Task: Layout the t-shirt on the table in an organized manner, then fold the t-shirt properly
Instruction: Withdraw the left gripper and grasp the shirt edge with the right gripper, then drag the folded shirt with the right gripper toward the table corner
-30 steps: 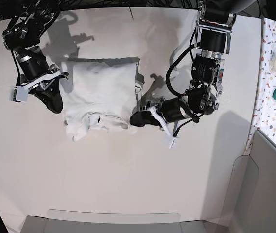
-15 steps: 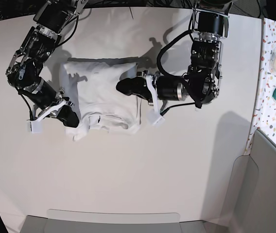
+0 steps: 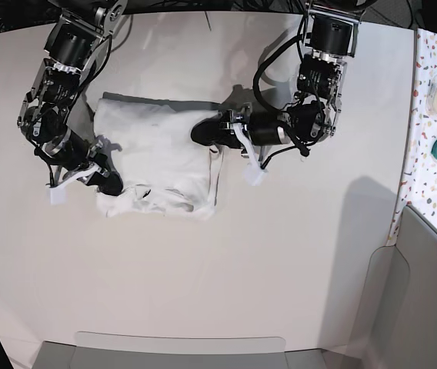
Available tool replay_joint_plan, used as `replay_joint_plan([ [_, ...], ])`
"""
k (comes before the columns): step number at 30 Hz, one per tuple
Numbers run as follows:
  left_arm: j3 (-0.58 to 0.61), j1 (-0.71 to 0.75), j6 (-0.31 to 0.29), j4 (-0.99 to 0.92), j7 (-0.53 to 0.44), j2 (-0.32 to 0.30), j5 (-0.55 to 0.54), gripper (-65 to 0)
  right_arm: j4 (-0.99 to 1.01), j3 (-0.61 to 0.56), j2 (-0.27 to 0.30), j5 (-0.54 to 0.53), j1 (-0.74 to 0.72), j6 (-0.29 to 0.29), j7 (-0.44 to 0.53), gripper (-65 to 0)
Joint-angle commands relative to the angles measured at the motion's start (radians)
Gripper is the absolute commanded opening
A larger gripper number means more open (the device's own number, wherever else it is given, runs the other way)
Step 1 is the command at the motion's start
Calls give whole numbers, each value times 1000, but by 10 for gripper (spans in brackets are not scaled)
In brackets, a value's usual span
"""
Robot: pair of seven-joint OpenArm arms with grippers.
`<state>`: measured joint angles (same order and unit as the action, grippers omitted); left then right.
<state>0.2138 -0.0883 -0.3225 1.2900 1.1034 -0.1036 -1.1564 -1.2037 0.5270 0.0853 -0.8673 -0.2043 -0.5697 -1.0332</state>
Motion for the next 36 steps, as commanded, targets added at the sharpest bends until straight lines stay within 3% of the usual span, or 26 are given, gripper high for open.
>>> replay_joint_plan([
  [1,-4,15,21,-2,17,-11,31,-639,2,2,29,0,-16,-5,35,-650],
  [10,-4,26,21,43,14,-9,29,-639,-38,3,75,-8,-28,-5,44,-650],
  [19,-14,91,23,216,13,-11,29,-641,-391,3,69,-22,-22,-3,43,-650],
  [27,-87,169,23,400,-73,-48,29,-641,-569,-72,4,-246,88,-2,-5,-650],
  [31,-135,209,23,466,-108,-84,29,-641,-565,-166,-69,-181,167,-2,-6,-650],
  [36,-182,219,23,478,-111,-92,31,-641,-565,-239,-150,56,227,0,-5,-650],
])
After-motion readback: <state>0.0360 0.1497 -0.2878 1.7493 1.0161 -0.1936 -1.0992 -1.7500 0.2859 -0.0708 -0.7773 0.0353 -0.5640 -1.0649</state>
